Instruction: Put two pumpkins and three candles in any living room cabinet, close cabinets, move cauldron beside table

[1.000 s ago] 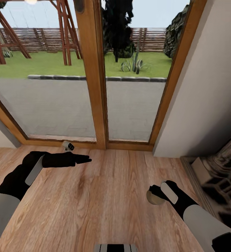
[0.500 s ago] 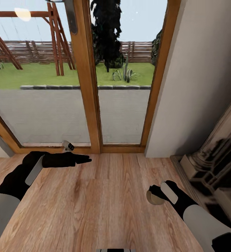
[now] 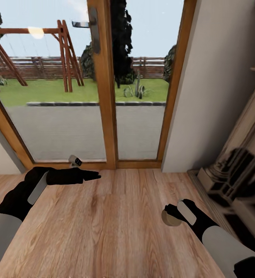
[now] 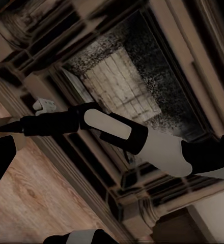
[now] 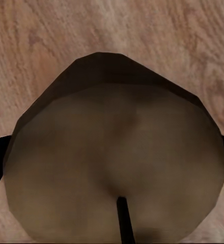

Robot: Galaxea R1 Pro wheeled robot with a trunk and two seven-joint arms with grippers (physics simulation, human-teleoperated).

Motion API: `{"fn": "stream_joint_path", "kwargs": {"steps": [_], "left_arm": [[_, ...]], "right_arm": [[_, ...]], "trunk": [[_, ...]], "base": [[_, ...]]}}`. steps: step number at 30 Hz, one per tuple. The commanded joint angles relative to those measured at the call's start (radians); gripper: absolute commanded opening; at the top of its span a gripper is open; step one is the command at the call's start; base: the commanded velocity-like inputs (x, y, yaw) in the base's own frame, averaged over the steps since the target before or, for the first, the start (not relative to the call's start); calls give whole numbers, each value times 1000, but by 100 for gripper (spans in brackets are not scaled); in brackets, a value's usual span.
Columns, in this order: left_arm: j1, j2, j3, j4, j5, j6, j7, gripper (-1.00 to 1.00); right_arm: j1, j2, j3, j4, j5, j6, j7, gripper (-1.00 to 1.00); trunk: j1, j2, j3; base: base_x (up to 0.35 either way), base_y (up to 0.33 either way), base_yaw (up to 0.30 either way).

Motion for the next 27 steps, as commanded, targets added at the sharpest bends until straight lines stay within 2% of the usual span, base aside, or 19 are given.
{"fn": "stream_joint_path", "kwargs": {"steps": [1,7,20,27], "left_arm": [[-1,1,-2,0,3,9,-2,100],[-1,1,-2,0,3,9,-2,100],[0,2,0,-1,6,9,-6,100],[0,3,0,-1,12,9,-11,100]], "right_arm": [[-1,-1,8,-2,-10,2,-10,-100],[-1,-1,9,-2,-10,2,-10,-100],[-1,-2,8,-2,-10,4,-10,-100],[-1,-3,9,-2,-10,4,-10,-100]], "trunk": [[-1,0,3],[-4,1,26],[-10,4,77],[-10,4,77]], "base": [[-263,199,-187],[-188,138,-239],[-18,13,-268],[12,0,-264]]}}
